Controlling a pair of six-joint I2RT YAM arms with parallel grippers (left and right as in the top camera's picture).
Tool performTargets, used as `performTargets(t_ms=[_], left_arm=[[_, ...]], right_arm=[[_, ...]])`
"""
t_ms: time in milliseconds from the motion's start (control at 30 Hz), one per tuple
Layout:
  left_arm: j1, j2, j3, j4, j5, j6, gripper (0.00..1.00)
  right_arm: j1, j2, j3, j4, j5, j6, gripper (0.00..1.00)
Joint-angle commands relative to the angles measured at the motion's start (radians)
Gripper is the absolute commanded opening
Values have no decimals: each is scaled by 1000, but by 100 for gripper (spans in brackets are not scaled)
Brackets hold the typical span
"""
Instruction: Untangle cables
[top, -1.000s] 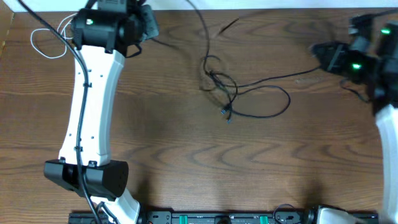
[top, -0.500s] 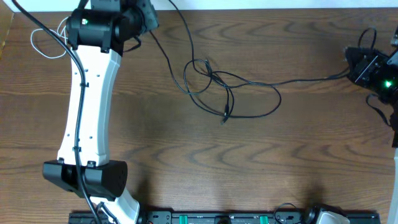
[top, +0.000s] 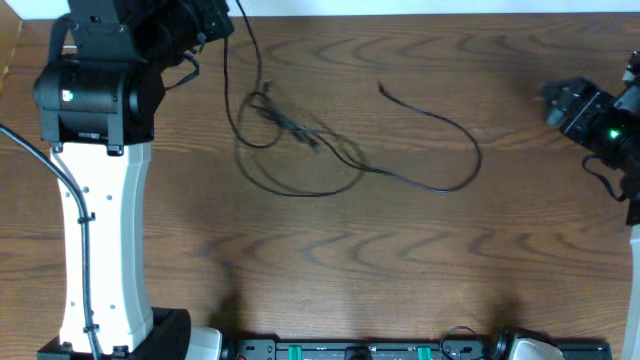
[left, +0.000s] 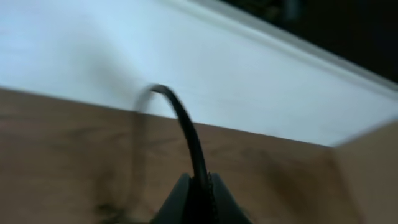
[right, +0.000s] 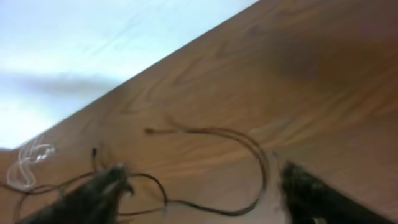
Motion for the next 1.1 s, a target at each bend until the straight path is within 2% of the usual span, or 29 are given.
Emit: performTargets(t_ms=[0,133,267,300,667,900,1067], left_arm=[[-2,13,7,57,289,-13,7],[-3,13,7,144,488,-89,8],[-33,13,7,219,578,-173,8],[-46,13,7,231,584,-188,7],[-217,13,7,262,607,-204,7],[-257,13,7,261,609,-283,7],[-279,13,7,261,608,-320,8]], right_arm=[[22,14,8,6,-163,-87,87],[68,23,8,53,-317,-162,93],[155,28,8,135,-382,-168,97],[180,29,8,154,-381,-167,99],[447,89,8,364,-333,-117,99],[504,214,8,520,-394,-113,99],[539,309,8,635,-472,-48,99]])
